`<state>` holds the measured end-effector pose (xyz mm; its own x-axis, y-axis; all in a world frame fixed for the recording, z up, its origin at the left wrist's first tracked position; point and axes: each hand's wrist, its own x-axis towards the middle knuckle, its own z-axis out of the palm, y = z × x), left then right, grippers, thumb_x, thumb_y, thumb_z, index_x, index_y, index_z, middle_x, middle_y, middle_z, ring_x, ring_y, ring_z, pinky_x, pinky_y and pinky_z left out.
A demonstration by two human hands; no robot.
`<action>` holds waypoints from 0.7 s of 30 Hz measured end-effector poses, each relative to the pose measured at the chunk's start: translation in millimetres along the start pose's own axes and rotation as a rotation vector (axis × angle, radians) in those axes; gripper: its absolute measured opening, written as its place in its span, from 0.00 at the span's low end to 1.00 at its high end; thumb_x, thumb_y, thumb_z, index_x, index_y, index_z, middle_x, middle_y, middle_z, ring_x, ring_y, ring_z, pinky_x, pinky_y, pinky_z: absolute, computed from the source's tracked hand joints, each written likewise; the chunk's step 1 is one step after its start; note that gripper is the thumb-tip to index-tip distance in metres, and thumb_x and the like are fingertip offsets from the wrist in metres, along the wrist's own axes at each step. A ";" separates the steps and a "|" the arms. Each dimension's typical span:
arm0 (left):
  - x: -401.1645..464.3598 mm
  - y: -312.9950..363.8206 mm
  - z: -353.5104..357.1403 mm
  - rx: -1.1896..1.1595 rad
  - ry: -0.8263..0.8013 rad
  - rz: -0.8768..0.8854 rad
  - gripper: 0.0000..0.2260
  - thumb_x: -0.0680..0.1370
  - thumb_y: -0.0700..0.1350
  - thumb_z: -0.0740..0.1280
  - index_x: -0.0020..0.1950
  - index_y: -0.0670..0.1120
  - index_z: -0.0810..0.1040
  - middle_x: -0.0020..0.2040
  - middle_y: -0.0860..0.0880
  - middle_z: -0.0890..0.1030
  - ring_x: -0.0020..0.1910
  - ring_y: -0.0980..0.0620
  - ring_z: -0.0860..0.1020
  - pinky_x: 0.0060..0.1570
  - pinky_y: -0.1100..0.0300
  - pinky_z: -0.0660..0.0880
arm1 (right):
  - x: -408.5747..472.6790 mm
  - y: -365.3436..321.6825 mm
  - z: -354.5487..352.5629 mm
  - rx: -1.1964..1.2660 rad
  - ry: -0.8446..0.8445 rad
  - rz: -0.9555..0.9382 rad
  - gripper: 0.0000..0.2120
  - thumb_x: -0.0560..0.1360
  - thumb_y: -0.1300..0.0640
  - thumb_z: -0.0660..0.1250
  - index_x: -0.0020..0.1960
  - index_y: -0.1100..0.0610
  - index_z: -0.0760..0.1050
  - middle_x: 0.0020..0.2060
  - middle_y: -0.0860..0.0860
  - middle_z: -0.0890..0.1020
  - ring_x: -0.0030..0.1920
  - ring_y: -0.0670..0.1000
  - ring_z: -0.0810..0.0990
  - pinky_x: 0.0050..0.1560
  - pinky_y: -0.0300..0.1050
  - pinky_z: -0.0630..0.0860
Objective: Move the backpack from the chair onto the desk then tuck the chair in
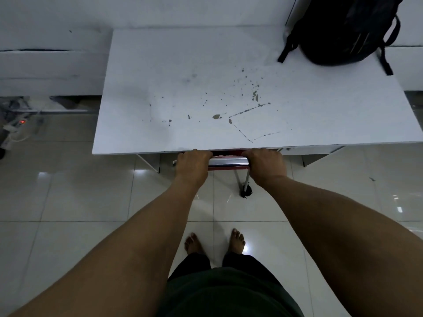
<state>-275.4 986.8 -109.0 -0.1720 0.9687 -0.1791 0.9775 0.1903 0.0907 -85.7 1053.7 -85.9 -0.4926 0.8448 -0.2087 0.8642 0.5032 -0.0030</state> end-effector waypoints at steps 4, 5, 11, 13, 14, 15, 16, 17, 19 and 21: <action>6.2 -1.5 0.8 0.008 -0.021 0.015 0.18 0.74 0.40 0.72 0.62 0.54 0.82 0.51 0.47 0.85 0.50 0.44 0.83 0.48 0.54 0.76 | 8.1 5.4 -2.4 -0.059 -0.038 -0.028 0.17 0.72 0.62 0.69 0.57 0.46 0.79 0.42 0.49 0.84 0.43 0.55 0.83 0.40 0.45 0.76; 7.1 -1.3 0.6 0.005 -0.033 0.020 0.19 0.74 0.39 0.72 0.63 0.54 0.81 0.51 0.46 0.85 0.49 0.43 0.82 0.46 0.55 0.74 | 9.3 6.8 -3.1 -0.074 -0.042 -0.035 0.17 0.72 0.62 0.69 0.57 0.46 0.79 0.42 0.49 0.83 0.42 0.55 0.83 0.38 0.45 0.74; 5.5 1.8 -3.3 0.033 -0.067 0.006 0.18 0.74 0.40 0.73 0.63 0.51 0.81 0.52 0.45 0.83 0.50 0.44 0.82 0.46 0.55 0.74 | 7.3 6.1 -2.5 -0.071 -0.089 -0.020 0.19 0.73 0.64 0.66 0.60 0.46 0.77 0.44 0.51 0.82 0.45 0.56 0.82 0.38 0.45 0.70; 5.6 1.0 -7.6 0.018 -0.109 -0.003 0.18 0.75 0.40 0.73 0.64 0.50 0.81 0.53 0.45 0.82 0.51 0.44 0.81 0.45 0.55 0.74 | 7.3 6.8 -6.2 -0.047 -0.129 -0.034 0.18 0.74 0.63 0.66 0.60 0.48 0.77 0.45 0.51 0.82 0.45 0.56 0.82 0.39 0.45 0.70; 6.0 0.6 -9.9 0.016 -0.139 0.002 0.18 0.75 0.41 0.73 0.64 0.50 0.80 0.54 0.45 0.82 0.52 0.44 0.81 0.45 0.55 0.73 | 7.8 7.3 -8.7 -0.031 -0.157 -0.043 0.17 0.73 0.63 0.66 0.59 0.48 0.77 0.45 0.51 0.82 0.44 0.56 0.82 0.39 0.45 0.71; 6.1 0.9 -14.1 0.013 -0.173 0.010 0.18 0.75 0.41 0.73 0.65 0.50 0.80 0.55 0.45 0.81 0.52 0.44 0.81 0.44 0.55 0.72 | 8.3 7.8 -12.8 -0.022 -0.187 -0.047 0.16 0.73 0.62 0.67 0.58 0.49 0.77 0.46 0.51 0.81 0.45 0.56 0.81 0.39 0.45 0.71; 7.6 0.5 -17.6 0.010 -0.210 0.018 0.18 0.75 0.41 0.72 0.65 0.49 0.80 0.55 0.45 0.81 0.53 0.45 0.81 0.44 0.56 0.72 | 10.6 8.1 -16.5 -0.014 -0.227 -0.052 0.15 0.72 0.62 0.67 0.57 0.50 0.77 0.46 0.52 0.81 0.45 0.56 0.81 0.40 0.45 0.71; 7.6 1.7 -22.1 0.011 -0.255 0.016 0.18 0.75 0.41 0.71 0.65 0.49 0.79 0.55 0.45 0.81 0.53 0.45 0.80 0.43 0.56 0.72 | 12.2 6.9 -20.4 -0.002 -0.276 -0.048 0.15 0.71 0.61 0.68 0.57 0.51 0.78 0.47 0.52 0.81 0.46 0.55 0.81 0.41 0.45 0.72; 7.2 6.5 -34.2 0.049 -0.335 0.008 0.16 0.75 0.42 0.70 0.63 0.49 0.80 0.54 0.47 0.81 0.49 0.47 0.79 0.43 0.57 0.71 | 15.2 3.8 -31.9 0.004 -0.382 -0.031 0.14 0.71 0.58 0.70 0.56 0.53 0.78 0.47 0.52 0.81 0.47 0.54 0.81 0.42 0.45 0.74; 9.9 11.1 -49.5 0.090 -0.411 -0.001 0.13 0.75 0.42 0.69 0.58 0.48 0.80 0.49 0.48 0.79 0.43 0.49 0.77 0.41 0.57 0.71 | 23.4 2.4 -48.0 0.011 -0.477 -0.014 0.15 0.70 0.55 0.72 0.56 0.55 0.79 0.47 0.53 0.81 0.47 0.54 0.81 0.45 0.45 0.77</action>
<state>-272.2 1006.4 -61.2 -0.1279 0.8206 -0.5569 0.9872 0.1592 0.0078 -100.1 1083.3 -43.9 -0.4049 0.6588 -0.6341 0.8599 0.5101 -0.0191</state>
